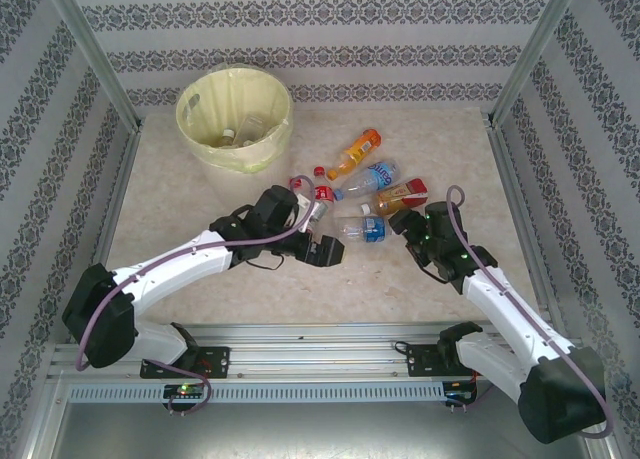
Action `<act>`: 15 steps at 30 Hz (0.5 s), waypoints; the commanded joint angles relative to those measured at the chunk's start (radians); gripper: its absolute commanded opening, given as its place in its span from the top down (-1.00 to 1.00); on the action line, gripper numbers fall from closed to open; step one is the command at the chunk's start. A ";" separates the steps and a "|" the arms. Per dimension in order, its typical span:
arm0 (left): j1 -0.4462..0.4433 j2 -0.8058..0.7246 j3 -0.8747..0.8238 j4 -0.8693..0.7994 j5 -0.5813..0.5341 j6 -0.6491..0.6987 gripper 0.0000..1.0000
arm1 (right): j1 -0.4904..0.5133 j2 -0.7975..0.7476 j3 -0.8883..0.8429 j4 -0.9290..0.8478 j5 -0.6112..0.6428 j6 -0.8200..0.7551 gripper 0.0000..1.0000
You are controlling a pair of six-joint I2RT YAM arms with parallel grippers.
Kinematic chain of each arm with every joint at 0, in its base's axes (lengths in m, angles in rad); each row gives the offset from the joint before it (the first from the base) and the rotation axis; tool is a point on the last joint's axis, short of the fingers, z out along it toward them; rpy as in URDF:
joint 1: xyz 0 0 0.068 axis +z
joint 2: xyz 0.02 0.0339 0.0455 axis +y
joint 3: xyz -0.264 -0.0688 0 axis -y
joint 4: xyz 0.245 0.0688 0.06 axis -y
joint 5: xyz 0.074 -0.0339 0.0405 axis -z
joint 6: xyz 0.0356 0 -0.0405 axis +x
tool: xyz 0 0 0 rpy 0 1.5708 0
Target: Put the plastic bottles in the bin
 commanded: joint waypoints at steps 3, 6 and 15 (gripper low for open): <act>-0.029 0.012 0.001 0.086 -0.014 -0.034 -1.00 | -0.027 0.058 -0.033 0.139 -0.034 0.040 -0.42; -0.029 0.031 0.007 0.069 -0.015 -0.035 -1.00 | -0.042 0.105 -0.048 0.195 -0.049 0.046 -0.33; -0.030 0.057 -0.001 0.084 -0.071 -0.132 -1.00 | -0.061 0.258 -0.058 0.346 -0.100 0.069 -0.24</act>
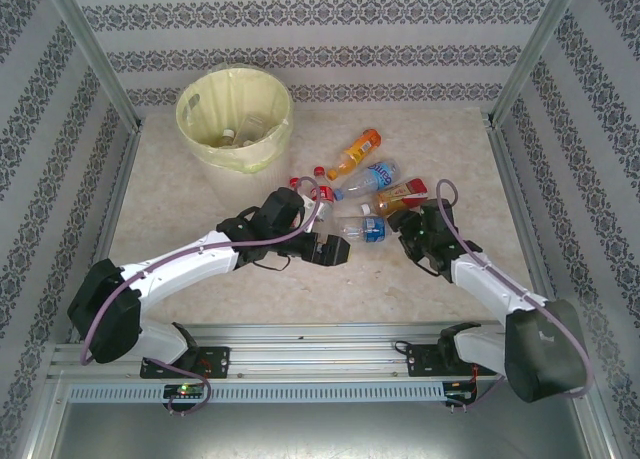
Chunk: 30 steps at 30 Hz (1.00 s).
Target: Put the plastic bottles in the bin
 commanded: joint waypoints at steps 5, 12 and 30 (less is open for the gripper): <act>-0.010 0.016 -0.017 0.047 -0.063 -0.101 -1.00 | -0.018 0.095 -0.013 0.125 -0.045 0.030 -0.20; -0.010 -0.040 -0.115 0.191 -0.090 -0.119 -1.00 | -0.024 0.153 -0.033 0.197 -0.042 0.069 -0.15; -0.012 -0.095 -0.115 0.112 -0.149 -0.048 -1.00 | -0.023 0.295 -0.045 0.359 -0.006 0.157 -0.06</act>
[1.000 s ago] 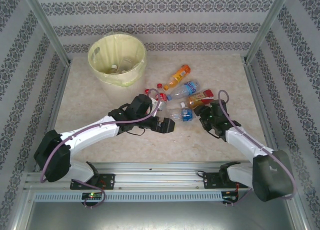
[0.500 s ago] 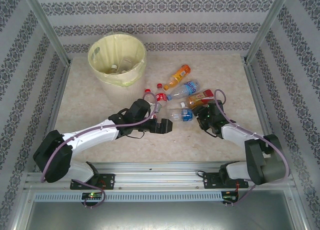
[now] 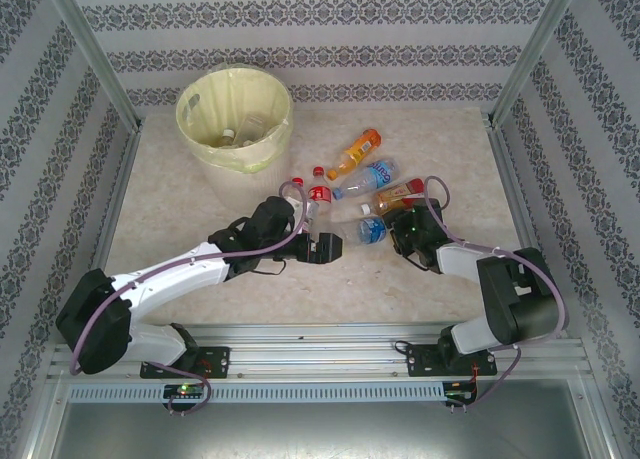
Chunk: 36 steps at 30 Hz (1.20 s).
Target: Put the plastic bottles in the bin
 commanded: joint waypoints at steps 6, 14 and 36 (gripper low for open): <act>-0.013 0.003 0.010 -0.017 -0.007 0.030 -1.00 | -0.011 0.017 0.002 0.022 0.034 0.012 -0.03; -0.016 0.016 0.024 -0.037 0.005 0.039 -1.00 | -0.013 0.040 0.035 0.023 -0.011 -0.035 -0.07; -0.033 0.059 0.070 -0.092 0.018 0.076 -1.00 | -0.053 -0.049 0.133 -0.269 -0.175 -0.338 -0.16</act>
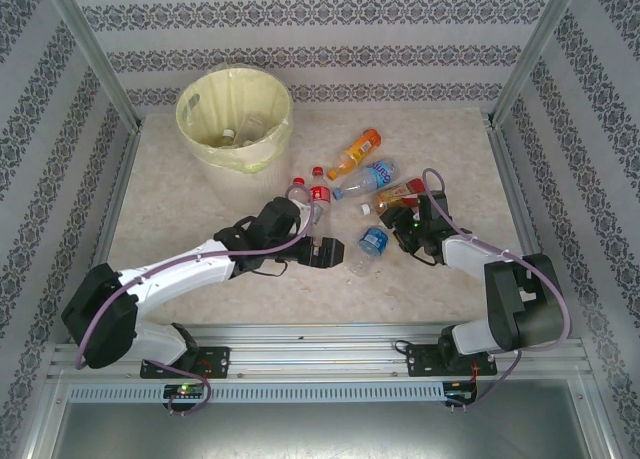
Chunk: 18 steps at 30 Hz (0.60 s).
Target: Put the plastic bottles in the bin
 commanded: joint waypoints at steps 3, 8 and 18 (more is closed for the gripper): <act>-0.024 0.019 0.051 -0.040 0.017 0.033 -1.00 | -0.007 0.015 0.065 -0.073 -0.049 -0.086 -0.17; -0.027 0.016 0.060 -0.069 0.008 0.045 -1.00 | -0.018 0.070 0.117 -0.142 -0.082 -0.143 -0.17; -0.029 0.023 0.069 -0.078 0.007 0.051 -1.00 | -0.032 0.116 0.182 -0.236 -0.104 -0.223 -0.16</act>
